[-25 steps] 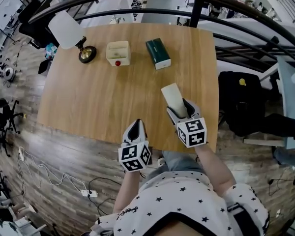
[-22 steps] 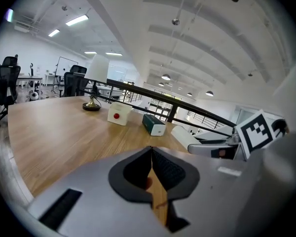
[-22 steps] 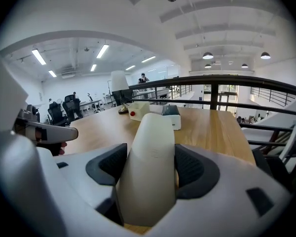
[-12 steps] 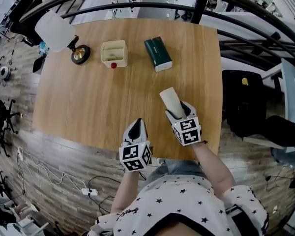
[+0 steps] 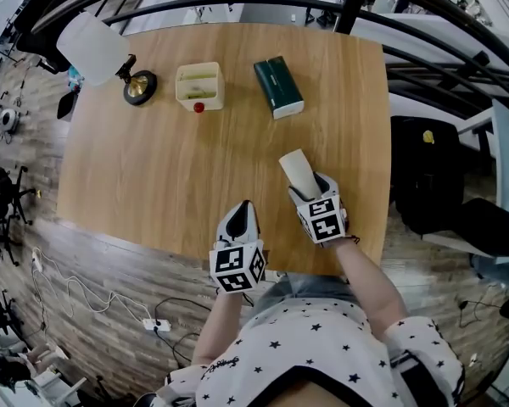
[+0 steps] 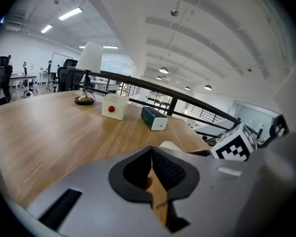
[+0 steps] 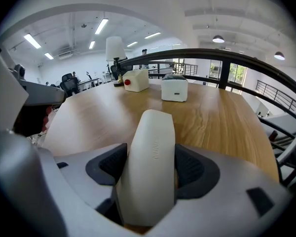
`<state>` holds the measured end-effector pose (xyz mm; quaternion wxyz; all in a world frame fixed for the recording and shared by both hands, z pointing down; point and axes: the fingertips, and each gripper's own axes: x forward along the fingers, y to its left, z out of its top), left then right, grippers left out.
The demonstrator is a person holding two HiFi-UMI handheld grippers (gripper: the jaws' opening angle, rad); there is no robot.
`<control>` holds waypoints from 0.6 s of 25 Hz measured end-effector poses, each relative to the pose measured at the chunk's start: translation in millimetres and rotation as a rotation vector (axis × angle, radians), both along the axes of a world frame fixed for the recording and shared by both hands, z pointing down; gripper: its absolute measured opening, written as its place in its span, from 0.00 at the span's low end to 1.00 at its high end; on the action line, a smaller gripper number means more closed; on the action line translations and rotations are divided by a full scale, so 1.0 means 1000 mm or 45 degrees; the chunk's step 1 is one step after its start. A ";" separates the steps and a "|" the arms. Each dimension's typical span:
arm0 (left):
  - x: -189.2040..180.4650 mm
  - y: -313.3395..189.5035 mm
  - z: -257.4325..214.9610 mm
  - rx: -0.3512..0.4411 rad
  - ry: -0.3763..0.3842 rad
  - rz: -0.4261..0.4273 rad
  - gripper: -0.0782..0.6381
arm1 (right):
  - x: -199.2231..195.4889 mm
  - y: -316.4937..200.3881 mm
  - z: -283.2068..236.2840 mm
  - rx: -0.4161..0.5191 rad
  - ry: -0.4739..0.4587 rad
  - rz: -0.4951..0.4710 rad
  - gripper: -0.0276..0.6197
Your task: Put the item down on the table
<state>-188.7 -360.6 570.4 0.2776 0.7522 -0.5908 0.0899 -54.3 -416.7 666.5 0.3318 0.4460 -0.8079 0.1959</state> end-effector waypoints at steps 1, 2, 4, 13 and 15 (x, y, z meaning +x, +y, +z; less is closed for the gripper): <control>0.000 0.000 0.001 -0.001 0.002 0.000 0.13 | 0.000 -0.001 0.003 -0.002 0.005 -0.004 0.50; -0.001 0.000 0.002 -0.002 0.002 -0.001 0.13 | -0.001 -0.001 0.005 -0.007 0.010 -0.007 0.50; -0.003 0.000 0.002 -0.005 0.003 -0.006 0.13 | -0.001 -0.002 0.006 -0.017 0.011 -0.005 0.50; -0.004 0.015 -0.006 0.012 0.009 -0.018 0.13 | -0.001 0.000 0.007 -0.012 0.000 0.003 0.51; -0.004 0.022 -0.010 0.021 0.006 -0.019 0.13 | -0.001 0.004 -0.001 0.019 -0.017 0.031 0.53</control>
